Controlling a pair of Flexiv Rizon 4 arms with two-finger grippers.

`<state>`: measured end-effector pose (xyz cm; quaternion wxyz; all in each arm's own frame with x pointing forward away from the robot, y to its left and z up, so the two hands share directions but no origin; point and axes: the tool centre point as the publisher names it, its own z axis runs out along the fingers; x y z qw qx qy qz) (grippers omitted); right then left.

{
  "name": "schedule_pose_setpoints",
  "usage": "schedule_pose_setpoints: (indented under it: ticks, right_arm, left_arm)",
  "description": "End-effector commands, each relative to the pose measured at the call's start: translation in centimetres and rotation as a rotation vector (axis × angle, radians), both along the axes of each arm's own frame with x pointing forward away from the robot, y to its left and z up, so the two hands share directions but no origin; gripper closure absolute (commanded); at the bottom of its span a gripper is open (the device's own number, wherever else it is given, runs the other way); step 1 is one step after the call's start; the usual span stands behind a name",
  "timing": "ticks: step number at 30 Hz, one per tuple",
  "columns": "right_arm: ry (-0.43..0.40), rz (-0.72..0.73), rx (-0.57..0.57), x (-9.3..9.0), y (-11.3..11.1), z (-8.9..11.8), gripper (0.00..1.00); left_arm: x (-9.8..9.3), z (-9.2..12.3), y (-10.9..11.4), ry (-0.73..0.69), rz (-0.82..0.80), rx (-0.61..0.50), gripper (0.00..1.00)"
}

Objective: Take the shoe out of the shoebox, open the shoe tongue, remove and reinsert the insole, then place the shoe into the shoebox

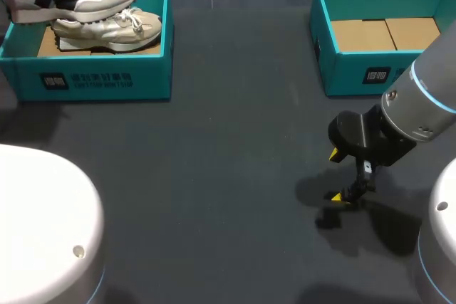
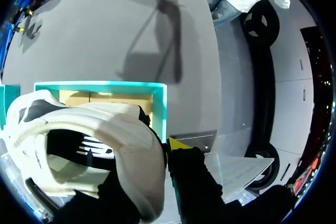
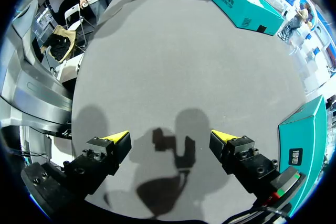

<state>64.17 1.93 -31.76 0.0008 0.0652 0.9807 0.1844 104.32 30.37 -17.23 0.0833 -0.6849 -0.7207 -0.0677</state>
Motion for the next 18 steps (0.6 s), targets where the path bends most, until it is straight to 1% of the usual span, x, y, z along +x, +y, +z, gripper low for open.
schedule_pose_setpoints:
  ticks: [1,4,8,14,18]
  right_arm:
    - [-0.003,-0.001,-0.002,-0.2,0.0,0.0,0.00]
    - [-0.003,-0.001,-0.002,-0.2,0.0,0.0,0.00]
    - [-0.003,-0.001,-0.002,-0.2,0.0,0.0,0.00]
    - [-0.003,-0.001,-0.002,-0.2,0.0,0.0,0.00]
    - [-0.003,-0.001,-0.002,-0.2,0.0,0.0,0.00]
  left_arm:
    - [-3.2,2.2,-0.5,-0.028,-0.025,0.008,1.00]
    - [-5.4,3.4,-1.1,-0.036,-0.033,0.004,1.00]
    - [-8.4,4.2,-2.2,-0.048,-0.044,0.011,1.00]
    - [-12.8,5.0,-4.8,-0.051,-0.056,0.023,1.00]
    - [-16.3,4.9,-7.0,-0.061,-0.072,0.034,1.00]
